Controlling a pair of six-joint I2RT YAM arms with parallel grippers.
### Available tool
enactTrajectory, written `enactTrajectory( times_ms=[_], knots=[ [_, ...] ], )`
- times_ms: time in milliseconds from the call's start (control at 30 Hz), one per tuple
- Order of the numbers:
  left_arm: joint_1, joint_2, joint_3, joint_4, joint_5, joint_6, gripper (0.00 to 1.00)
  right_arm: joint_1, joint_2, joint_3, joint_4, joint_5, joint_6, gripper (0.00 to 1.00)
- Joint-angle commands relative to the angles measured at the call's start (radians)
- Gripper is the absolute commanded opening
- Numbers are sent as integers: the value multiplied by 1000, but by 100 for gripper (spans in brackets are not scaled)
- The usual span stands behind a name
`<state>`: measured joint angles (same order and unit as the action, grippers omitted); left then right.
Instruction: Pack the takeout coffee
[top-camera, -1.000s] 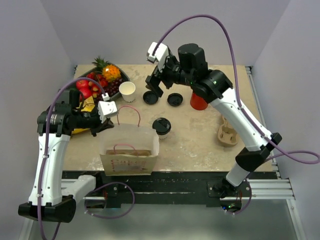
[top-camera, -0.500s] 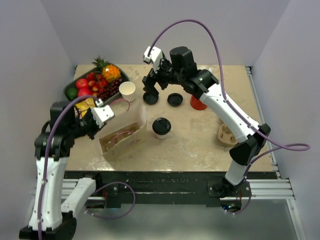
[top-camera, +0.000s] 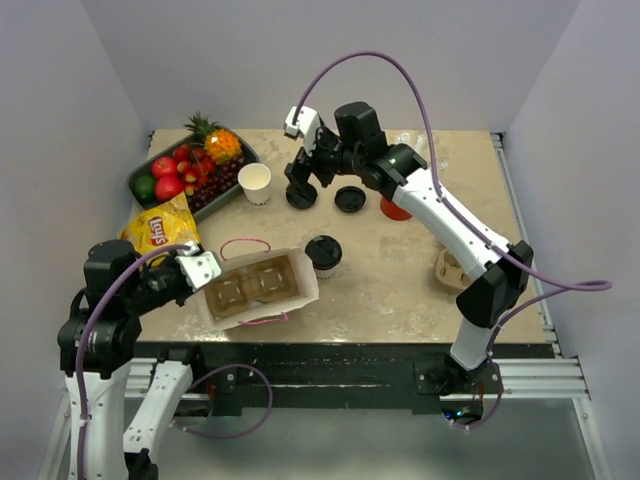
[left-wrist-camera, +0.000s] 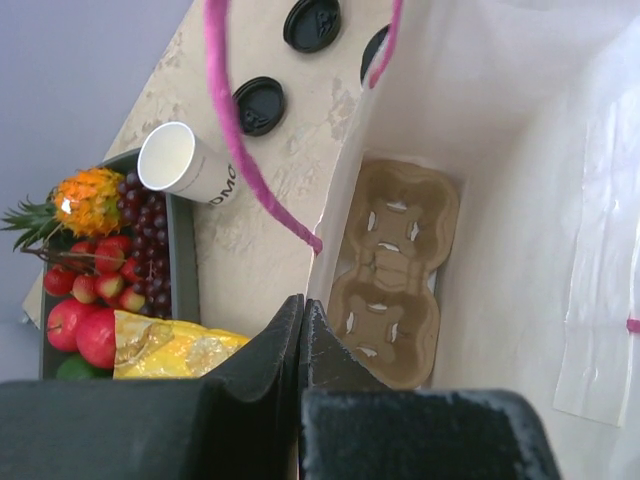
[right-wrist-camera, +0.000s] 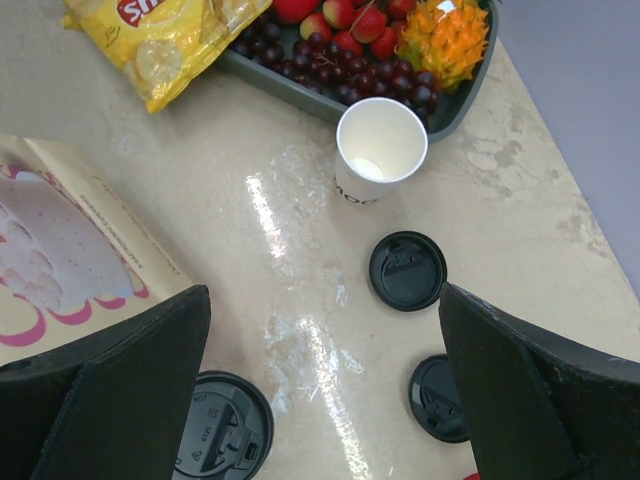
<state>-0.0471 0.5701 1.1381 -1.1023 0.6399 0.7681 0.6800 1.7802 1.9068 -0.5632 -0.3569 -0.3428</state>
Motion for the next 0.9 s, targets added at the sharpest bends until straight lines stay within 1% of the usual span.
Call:
enactTrajectory(
  times_ms=[0,100,167,200,267,300,333,367,400,433,467,533,633,667,700,733,767,800,833,867],
  knots=[
    [6,-1,60,4,73,-29,0,-2,-41,-70,65,-30,-33,99],
    [22,4,71,-31,90,-36,0,-3,-45,-103,80,-16,-35,99],
    [24,16,78,8,60,-84,0,-16,-35,-101,75,-8,-25,99],
    [24,37,94,15,49,-111,0,-22,-4,-59,36,-4,-19,99],
    [24,88,118,13,50,-119,0,-45,34,9,-24,-13,-9,97],
    [24,103,118,13,43,-156,0,-51,56,73,-90,-26,-13,96],
    [24,120,118,3,41,-161,0,-57,85,101,-125,-57,-27,96],
    [24,154,118,-42,43,-162,0,-66,97,124,-160,-79,-77,95],
    [24,165,112,-56,41,-168,0,-71,105,147,-229,-100,-109,96],
    [24,172,100,-63,44,-168,0,-73,110,150,-257,-122,-140,99],
    [24,178,77,-73,43,-170,0,-80,108,146,-280,-134,-192,99],
    [24,171,54,-56,21,-177,0,-94,105,112,-342,-161,-240,99],
    [24,142,6,2,-22,-211,0,-128,114,97,-444,-238,-359,99],
    [24,139,-4,22,-29,-216,0,-144,122,101,-480,-299,-459,99],
    [24,140,-5,31,-39,-231,0,-154,127,104,-563,-327,-520,99],
    [24,142,-5,36,-43,-230,0,-160,128,106,-599,-355,-582,99],
    [24,148,-11,48,-45,-231,0,-165,128,104,-637,-385,-728,99],
    [24,149,-14,55,-48,-239,0,-165,131,106,-732,-422,-821,99],
    [24,152,-15,62,-54,-245,0,-163,136,107,-771,-425,-904,99],
    [24,157,-17,76,-57,-251,0,-163,142,112,-803,-428,-1021,99]
  ],
)
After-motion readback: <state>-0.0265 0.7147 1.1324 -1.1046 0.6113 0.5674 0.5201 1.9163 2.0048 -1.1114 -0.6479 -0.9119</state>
